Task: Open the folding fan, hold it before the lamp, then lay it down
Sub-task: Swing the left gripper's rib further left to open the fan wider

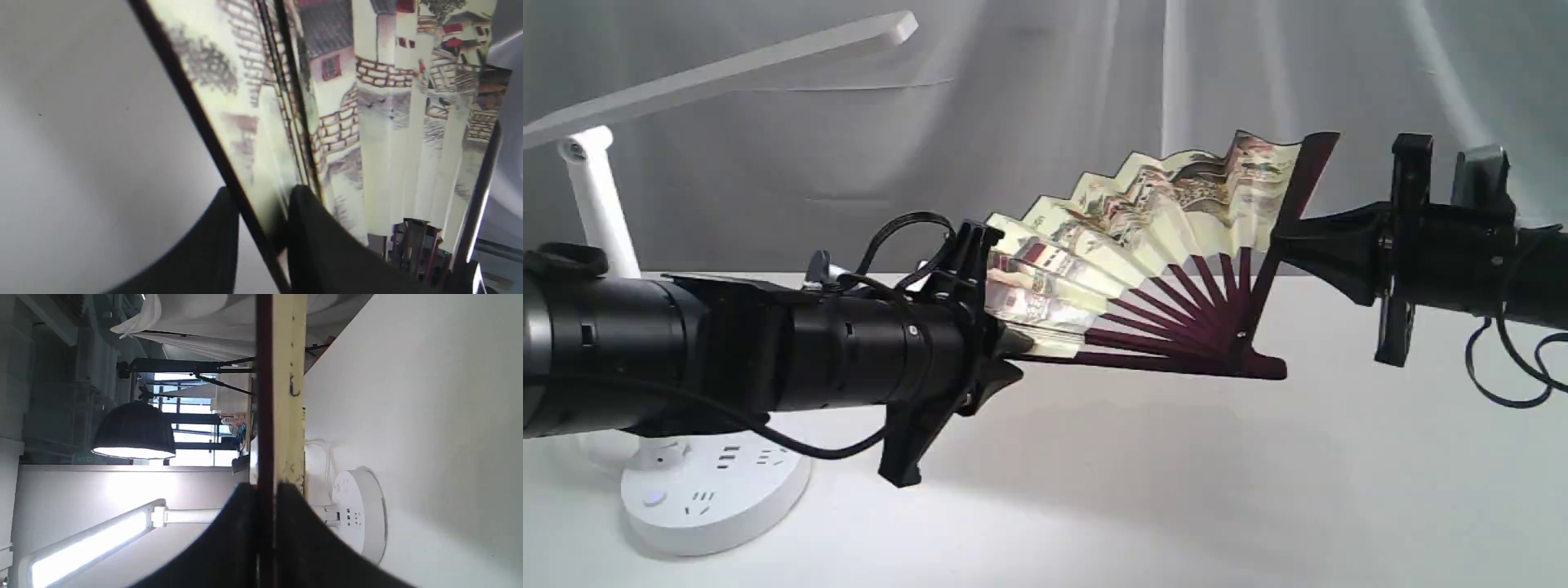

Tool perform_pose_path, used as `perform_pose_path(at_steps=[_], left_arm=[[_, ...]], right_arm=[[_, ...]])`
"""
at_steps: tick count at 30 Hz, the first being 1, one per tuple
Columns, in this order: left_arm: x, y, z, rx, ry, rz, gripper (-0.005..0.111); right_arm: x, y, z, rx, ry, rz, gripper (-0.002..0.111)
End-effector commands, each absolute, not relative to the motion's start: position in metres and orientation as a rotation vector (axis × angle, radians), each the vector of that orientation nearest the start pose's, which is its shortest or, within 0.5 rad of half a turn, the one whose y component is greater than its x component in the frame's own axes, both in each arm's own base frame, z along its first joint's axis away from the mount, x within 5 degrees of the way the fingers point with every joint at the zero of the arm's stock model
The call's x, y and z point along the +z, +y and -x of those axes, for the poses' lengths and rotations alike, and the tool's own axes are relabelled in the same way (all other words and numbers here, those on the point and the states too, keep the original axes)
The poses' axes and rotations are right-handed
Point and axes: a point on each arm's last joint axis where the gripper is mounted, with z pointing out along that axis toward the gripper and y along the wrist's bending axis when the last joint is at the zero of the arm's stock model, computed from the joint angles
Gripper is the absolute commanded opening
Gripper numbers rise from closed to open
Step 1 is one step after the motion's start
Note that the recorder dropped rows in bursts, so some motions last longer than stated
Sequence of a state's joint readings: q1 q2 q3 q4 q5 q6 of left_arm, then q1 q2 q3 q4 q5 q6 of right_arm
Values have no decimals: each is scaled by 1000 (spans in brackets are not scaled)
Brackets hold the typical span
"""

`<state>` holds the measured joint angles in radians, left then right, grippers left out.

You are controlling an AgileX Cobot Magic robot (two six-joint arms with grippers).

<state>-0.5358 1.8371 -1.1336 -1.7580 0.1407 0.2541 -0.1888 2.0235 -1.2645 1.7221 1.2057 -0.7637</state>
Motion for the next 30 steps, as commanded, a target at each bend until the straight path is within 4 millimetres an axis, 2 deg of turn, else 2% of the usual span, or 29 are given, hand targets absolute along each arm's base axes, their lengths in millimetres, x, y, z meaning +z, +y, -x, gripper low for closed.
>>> perform_pose_path(at_steps=[1,9,12,17,23,30], left_arm=[[208,-218,-340,-1204,2236,1041,6],[213,-220,-337,-1248,2247,1019,5],[220,-216,-333,-1239,2226,1012,0],[230,-207,-324,-1179,2211,924,0],[229,-203,-316,-1180,2224,924,0],[237,-200,-310,-1204,2210,917,0]], right_arm=[[219,8,-409,1772,1976,-478,0],[219,8,-409,1771,1976,-476,0],[219,8,-409,1771,1976,-476,0],[219,8,-409,1769,1975,-473,0],[219,8,-409,1769,1975,-473,0],[219,8,-409,1768,1975,-471,0]])
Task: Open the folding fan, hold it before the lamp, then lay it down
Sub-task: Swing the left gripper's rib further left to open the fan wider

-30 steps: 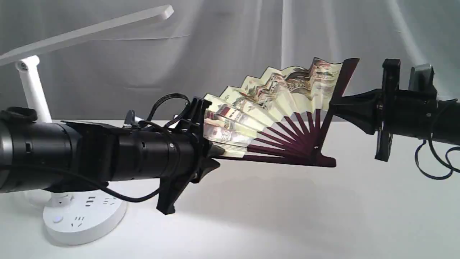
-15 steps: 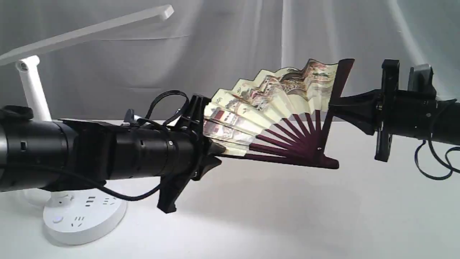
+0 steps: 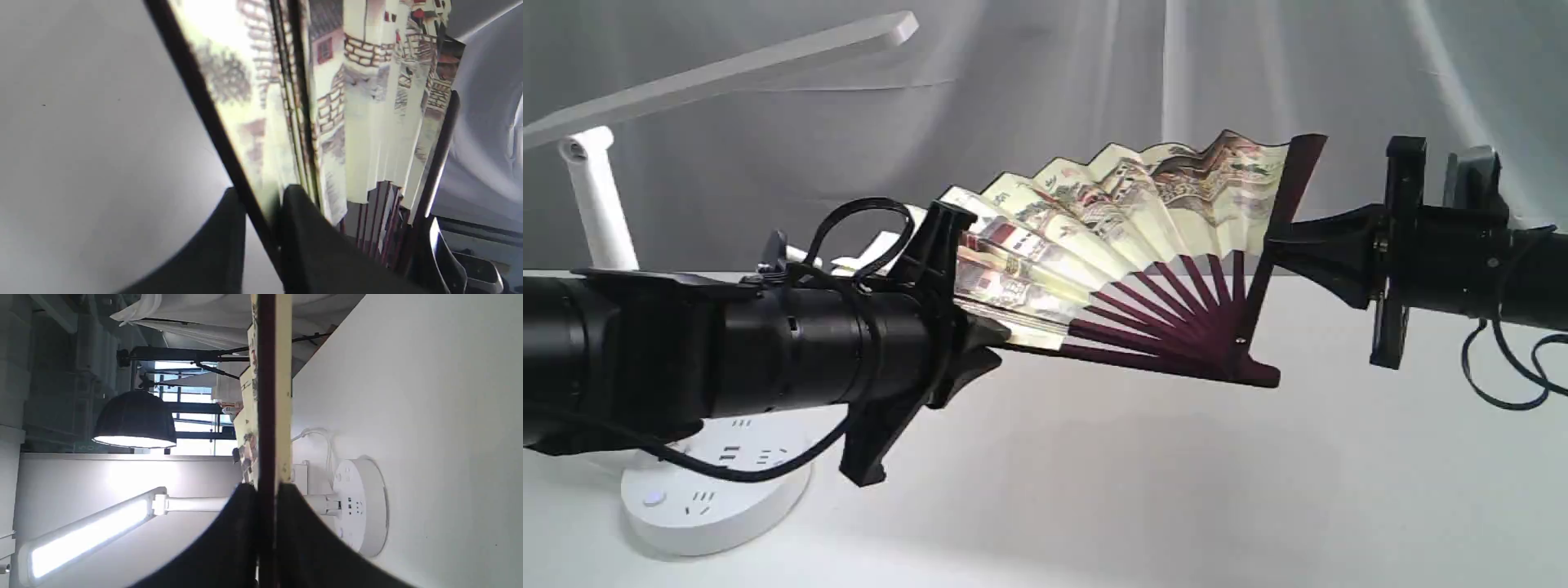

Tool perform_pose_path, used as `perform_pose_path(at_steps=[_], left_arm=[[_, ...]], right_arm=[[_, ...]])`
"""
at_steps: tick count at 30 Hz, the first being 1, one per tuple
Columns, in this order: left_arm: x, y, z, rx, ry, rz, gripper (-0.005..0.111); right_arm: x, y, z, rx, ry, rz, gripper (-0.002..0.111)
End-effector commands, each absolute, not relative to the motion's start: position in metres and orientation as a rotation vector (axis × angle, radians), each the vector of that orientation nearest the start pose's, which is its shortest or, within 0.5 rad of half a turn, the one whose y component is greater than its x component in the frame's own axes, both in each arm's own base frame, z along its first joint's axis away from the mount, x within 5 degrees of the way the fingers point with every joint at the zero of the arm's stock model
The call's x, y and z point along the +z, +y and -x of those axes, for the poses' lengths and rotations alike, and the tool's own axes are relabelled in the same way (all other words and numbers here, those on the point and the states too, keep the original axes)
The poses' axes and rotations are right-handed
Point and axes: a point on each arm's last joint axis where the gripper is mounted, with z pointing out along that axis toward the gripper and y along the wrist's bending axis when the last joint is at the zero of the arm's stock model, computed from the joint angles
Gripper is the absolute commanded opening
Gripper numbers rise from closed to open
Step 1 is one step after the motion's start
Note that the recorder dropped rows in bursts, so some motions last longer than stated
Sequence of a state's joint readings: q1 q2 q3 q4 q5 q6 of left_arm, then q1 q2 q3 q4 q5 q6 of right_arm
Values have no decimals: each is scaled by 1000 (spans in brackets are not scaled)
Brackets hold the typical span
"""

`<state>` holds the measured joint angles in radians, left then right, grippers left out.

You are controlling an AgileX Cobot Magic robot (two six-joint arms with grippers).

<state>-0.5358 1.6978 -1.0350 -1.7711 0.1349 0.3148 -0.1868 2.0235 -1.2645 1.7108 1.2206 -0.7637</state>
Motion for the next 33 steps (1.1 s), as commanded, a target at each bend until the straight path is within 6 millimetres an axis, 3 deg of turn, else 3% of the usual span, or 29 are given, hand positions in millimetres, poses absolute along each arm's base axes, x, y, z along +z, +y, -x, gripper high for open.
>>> perform_pose_path(at_steps=[1,8,19,33], left_arm=[[240,-199,-309,-1208,2203,907,0],[253,-196,-302,-1238,2180,886,0],[240,-182,-278,-1215,2230,917,0],[239,-215,-252,-1186,2285,805,0]], right_arm=[[219,8,-409,1768,1975,-471,0],[218,7,-410,1749,1978,-485,0],[217,6,-411,1723,1983,-505,0],[216,5,-413,1705,1987,-525,0]])
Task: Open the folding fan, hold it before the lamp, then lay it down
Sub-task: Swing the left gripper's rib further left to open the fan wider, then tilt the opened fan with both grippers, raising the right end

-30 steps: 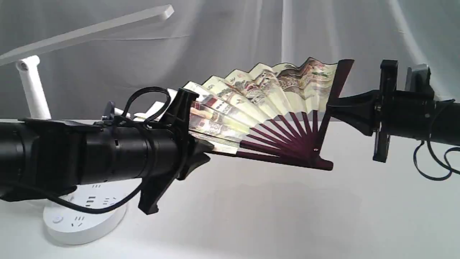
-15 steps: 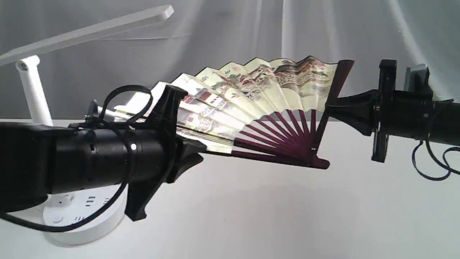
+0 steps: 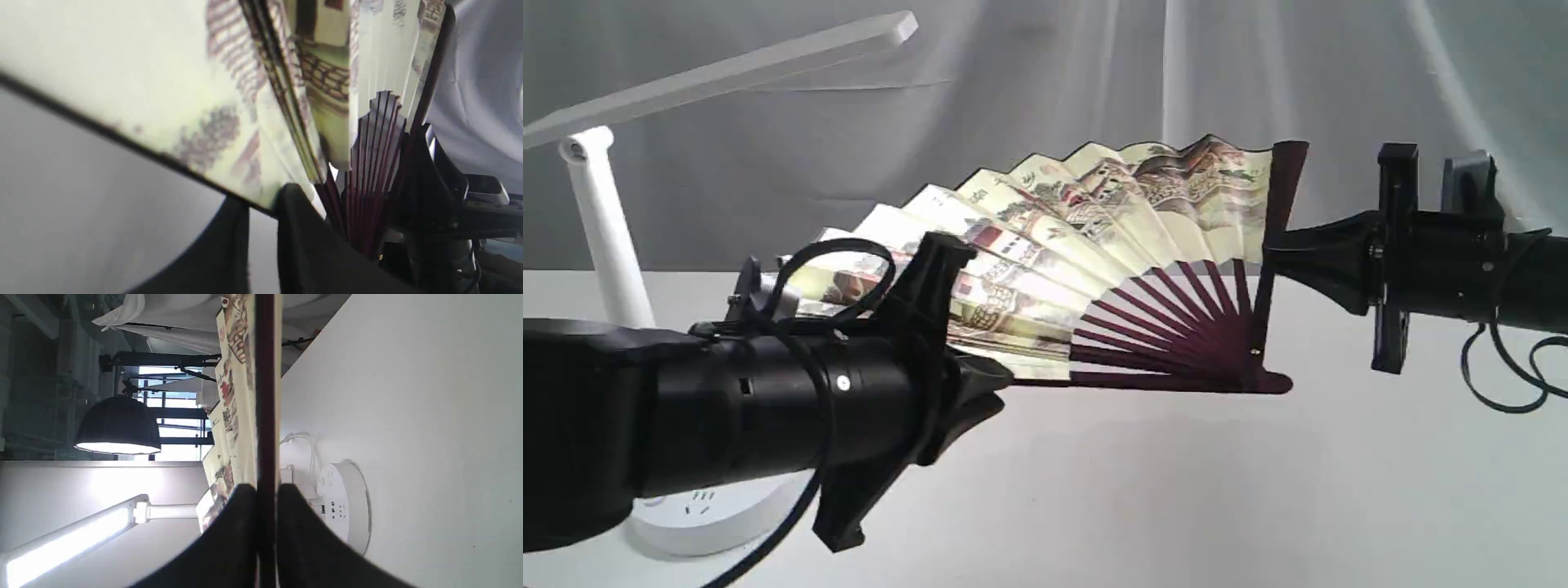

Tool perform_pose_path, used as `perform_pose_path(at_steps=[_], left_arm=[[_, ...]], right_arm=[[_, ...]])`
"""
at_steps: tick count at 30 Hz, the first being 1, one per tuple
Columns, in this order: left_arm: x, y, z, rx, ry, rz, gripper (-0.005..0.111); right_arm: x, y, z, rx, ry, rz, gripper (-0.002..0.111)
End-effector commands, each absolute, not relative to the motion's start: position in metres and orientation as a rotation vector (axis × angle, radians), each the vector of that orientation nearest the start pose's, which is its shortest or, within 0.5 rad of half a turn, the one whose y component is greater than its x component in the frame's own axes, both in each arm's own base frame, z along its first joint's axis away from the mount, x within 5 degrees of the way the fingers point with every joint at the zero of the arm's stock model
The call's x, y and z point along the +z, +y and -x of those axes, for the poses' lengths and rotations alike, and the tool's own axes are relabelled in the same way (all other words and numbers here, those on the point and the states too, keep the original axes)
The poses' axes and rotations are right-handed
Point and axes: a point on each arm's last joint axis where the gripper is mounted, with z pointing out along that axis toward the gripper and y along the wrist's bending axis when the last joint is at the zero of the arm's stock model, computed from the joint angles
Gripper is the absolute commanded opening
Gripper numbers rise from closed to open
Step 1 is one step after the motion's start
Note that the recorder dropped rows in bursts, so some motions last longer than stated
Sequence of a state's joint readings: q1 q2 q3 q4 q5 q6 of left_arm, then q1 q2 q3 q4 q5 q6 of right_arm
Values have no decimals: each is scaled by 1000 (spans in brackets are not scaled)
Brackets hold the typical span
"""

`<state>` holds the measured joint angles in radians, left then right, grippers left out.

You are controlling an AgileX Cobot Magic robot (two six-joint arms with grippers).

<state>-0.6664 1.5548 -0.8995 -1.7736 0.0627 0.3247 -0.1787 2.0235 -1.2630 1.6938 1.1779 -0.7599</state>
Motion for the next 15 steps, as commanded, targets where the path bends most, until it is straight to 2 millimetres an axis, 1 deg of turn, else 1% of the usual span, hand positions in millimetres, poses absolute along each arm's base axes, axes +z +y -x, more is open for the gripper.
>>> perform_pose_path(at_steps=[1,3,10,12,15], left_arm=[[240,-217,-250,-1191,2291,796,0],[239,-220,-247,-1190,2297,785,0],[239,-218,-249,-1161,2281,803,0],[239,-218,-249,-1163,2280,808,0],[241,-217,-249,-1170,2273,805,0]], right_arm=[[215,5,-413,1703,1987,-527,0],[215,5,-413,1695,1988,-532,0],[215,4,-413,1696,1987,-533,0],[215,-1,-413,1682,1981,-549,0],[215,-14,-413,1661,1963,-578,0]])
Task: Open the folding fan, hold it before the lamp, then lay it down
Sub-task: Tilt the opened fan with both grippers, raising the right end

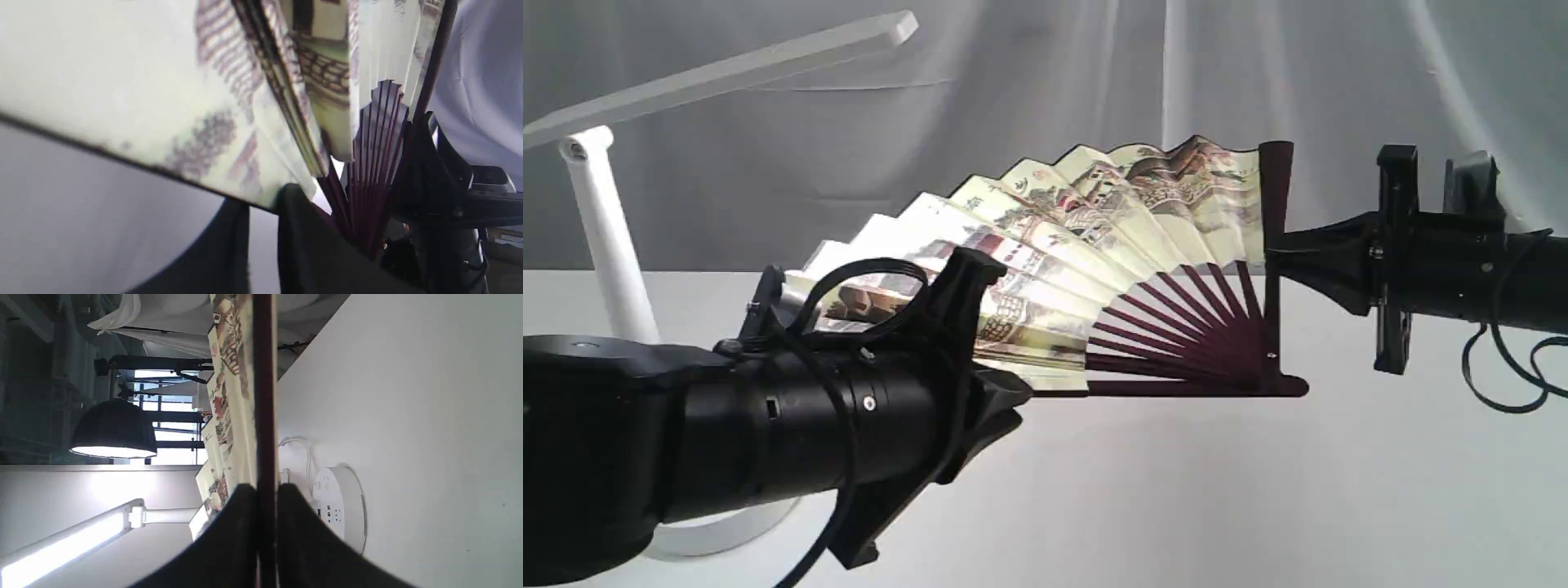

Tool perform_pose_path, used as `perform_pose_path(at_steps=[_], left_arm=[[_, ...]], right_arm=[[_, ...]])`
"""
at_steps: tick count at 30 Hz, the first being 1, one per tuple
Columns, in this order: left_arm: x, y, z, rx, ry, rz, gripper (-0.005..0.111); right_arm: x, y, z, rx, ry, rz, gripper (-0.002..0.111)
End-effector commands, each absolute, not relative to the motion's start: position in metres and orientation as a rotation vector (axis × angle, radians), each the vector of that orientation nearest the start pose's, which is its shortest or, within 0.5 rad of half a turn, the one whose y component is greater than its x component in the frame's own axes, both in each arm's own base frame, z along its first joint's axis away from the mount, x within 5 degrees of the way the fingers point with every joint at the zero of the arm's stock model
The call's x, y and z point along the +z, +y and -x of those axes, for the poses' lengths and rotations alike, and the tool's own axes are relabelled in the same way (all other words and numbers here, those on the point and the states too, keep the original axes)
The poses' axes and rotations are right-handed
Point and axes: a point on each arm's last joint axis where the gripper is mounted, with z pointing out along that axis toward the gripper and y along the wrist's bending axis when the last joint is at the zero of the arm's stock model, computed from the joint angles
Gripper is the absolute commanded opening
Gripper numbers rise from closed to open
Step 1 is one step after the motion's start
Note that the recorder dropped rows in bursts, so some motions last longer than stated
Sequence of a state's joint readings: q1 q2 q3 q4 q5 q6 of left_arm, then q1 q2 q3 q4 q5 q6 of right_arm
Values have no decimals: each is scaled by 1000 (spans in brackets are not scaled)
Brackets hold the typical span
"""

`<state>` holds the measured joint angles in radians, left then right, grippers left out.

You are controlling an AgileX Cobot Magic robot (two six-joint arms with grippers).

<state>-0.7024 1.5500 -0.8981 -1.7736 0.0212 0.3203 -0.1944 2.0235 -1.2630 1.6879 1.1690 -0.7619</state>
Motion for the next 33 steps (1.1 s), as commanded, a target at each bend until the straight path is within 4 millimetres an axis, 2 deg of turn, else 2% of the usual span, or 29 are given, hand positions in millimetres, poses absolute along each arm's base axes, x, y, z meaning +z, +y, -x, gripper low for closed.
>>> perform_pose_path(at_steps=[1,6,17,23,33], left_arm=[[244,-216,-248,-1177,2267,803,0],[250,-212,-248,-1154,2229,819,0],[257,-211,-245,-1191,2220,802,0],[267,-200,-240,-1167,2160,822,0],[263,-194,-238,-1125,2154,837,0]], right_arm=[[215,-18,-413,1659,1956,-583,0],[216,-32,-411,1664,1930,-595,0],[215,-34,-412,1632,1933,-624,0],[215,-49,-411,1626,1911,-683,0],[219,-48,-407,1701,1897,-625,0]])
